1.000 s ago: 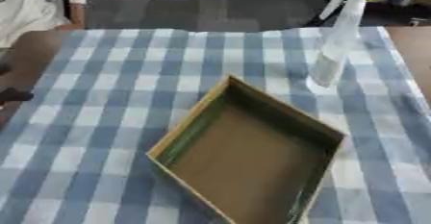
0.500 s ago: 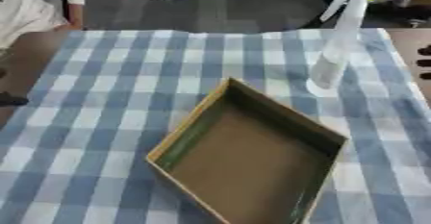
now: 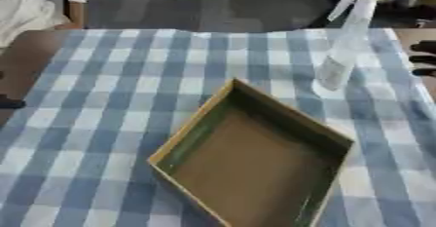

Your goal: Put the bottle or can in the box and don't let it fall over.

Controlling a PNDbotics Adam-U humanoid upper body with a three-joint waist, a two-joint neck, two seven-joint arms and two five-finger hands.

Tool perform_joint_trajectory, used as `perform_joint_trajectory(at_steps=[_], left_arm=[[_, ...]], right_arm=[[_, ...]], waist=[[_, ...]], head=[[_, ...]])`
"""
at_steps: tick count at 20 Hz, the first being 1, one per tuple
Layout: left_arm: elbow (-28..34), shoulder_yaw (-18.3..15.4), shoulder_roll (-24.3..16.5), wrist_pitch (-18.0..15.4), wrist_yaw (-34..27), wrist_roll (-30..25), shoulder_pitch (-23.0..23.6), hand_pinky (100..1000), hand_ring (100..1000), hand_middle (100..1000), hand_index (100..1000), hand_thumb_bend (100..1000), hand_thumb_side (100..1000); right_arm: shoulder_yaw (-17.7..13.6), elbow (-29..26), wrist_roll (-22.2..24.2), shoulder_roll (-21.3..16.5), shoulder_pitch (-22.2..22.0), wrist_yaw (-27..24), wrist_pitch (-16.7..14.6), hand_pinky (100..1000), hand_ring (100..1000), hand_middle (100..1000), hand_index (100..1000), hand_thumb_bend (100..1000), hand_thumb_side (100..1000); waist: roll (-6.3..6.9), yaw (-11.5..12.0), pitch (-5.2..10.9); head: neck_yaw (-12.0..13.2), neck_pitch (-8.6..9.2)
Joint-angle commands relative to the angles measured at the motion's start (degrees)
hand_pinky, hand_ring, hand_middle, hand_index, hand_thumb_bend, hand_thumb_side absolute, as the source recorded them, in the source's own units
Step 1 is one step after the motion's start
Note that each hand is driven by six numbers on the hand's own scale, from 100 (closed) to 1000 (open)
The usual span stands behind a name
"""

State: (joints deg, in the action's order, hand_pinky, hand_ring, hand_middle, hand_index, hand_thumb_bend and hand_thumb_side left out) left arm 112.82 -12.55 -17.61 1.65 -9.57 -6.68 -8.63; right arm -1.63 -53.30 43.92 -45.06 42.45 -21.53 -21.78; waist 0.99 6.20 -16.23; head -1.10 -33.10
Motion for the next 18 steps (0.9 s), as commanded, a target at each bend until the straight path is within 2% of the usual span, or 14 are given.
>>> perform_joint_trajectory(at_steps=[1, 10, 18], left_arm=[[1.1, -0.1, -1.6, -0.1, 0.1, -0.3, -0.7, 1000, 651, 862, 938, 100, 729], [1.1, 0.0, -1.9, 0.0, 0.0, -0.4, -1.0, 1000, 651, 861, 938, 100, 728], [1.2, 0.0, -2.1, 0.0, 0.0, -0.4, -1.3, 1000, 651, 860, 938, 100, 726]], right_arm=[[-0.1, -2.8, 0.3, -1.4, 1.7, -1.5, 0.4, 932, 1000, 1000, 1000, 100, 608], [0.3, -7.7, -0.2, -1.7, 3.4, -6.0, 3.1, 923, 1000, 1000, 1000, 100, 607], [0.5, -9.3, -0.5, -1.7, 4.1, -7.9, 5.0, 923, 1000, 1000, 1000, 100, 613]], waist=[[-0.27, 0.1, 0.74], [-0.62, 0.5, 0.78], [-1.04, 1.3, 0.52]], head=[[-0.2, 0.65], [-0.4, 0.48], [-0.6, 0.7]])
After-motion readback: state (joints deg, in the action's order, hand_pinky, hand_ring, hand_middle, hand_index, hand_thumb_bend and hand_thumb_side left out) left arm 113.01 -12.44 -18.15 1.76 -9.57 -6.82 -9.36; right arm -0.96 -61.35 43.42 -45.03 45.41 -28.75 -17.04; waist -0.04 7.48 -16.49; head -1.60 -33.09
